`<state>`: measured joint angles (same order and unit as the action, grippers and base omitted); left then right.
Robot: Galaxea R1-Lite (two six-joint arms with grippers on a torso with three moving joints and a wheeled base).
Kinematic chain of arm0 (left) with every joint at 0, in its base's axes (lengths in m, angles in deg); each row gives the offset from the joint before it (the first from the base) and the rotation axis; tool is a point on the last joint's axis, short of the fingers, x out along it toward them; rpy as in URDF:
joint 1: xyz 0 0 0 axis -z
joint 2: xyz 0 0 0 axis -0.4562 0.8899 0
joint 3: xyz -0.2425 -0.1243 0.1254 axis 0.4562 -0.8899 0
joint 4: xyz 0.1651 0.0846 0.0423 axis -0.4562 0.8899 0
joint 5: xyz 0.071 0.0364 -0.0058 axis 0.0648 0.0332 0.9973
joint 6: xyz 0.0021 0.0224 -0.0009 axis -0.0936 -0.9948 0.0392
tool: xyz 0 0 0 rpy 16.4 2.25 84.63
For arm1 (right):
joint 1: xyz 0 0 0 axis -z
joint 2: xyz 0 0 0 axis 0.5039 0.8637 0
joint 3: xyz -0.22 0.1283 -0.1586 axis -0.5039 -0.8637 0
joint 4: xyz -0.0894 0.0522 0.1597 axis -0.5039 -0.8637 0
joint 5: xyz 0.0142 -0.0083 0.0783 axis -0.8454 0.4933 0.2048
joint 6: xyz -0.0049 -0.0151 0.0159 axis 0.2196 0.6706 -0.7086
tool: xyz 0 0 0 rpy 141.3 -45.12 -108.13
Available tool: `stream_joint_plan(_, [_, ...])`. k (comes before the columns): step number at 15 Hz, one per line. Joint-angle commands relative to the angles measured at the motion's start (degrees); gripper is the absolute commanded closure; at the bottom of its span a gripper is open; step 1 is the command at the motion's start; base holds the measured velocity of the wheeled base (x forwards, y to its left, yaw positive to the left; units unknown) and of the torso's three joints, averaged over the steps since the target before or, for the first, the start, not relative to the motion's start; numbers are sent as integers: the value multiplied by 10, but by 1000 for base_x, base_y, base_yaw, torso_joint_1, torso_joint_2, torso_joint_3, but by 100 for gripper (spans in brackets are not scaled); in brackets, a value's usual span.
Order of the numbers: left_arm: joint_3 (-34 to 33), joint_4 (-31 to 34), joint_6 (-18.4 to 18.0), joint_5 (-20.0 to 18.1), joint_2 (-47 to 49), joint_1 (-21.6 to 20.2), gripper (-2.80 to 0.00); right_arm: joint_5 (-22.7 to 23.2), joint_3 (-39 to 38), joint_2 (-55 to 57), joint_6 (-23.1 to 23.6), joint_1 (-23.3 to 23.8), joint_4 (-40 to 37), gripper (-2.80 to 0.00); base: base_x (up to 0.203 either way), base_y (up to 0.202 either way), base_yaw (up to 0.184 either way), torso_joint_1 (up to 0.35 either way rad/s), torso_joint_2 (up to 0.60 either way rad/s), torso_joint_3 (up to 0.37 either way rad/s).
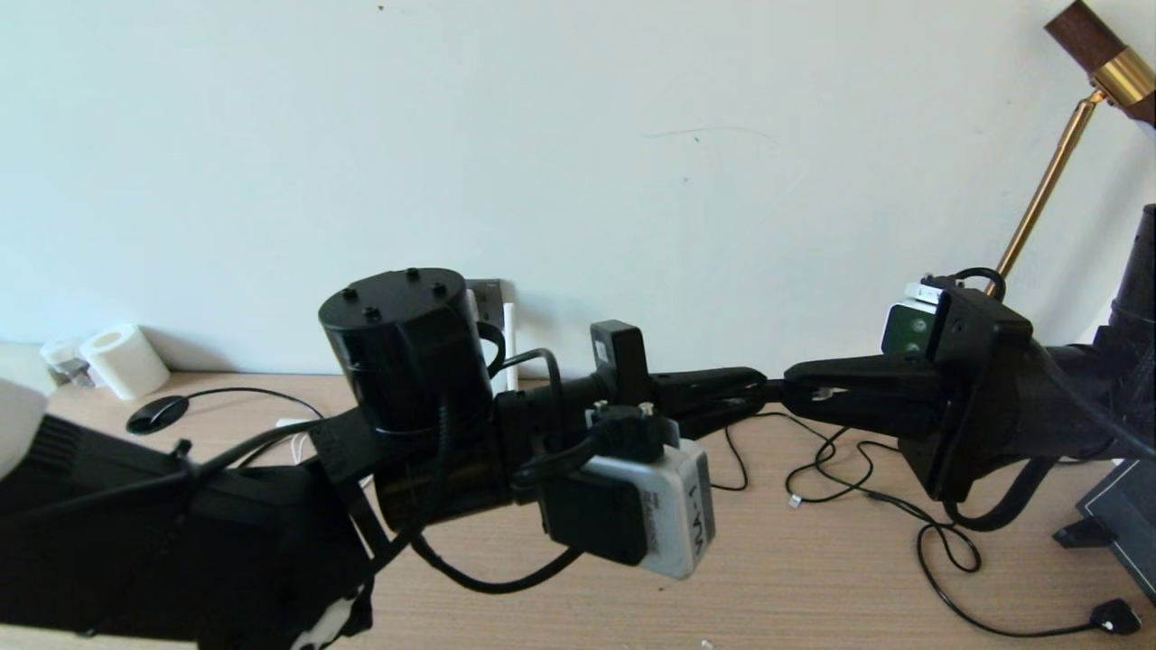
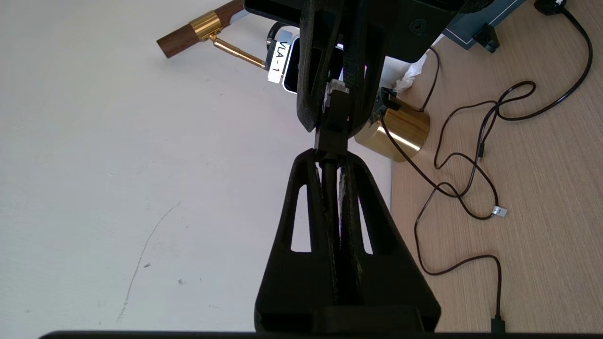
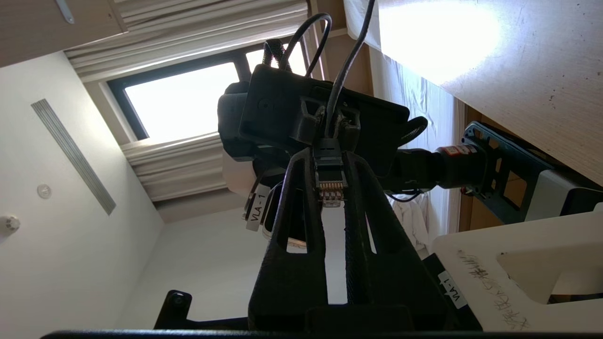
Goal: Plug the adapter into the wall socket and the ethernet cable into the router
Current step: Hand it to the other hand
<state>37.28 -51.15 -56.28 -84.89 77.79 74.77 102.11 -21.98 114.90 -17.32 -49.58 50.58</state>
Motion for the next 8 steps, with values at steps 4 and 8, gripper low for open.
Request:
stream_joint_plan(4, [-1, -3, -4, -1, -4, 0, -280, 3, 0, 2, -6, 0, 2, 0, 0, 0, 0, 0, 0, 0])
stream_joint_plan(8, [-1, -3, -4, -2, -5, 0, -280, 3, 0, 1, -6, 0, 2, 0, 0, 0, 0, 0, 0, 0])
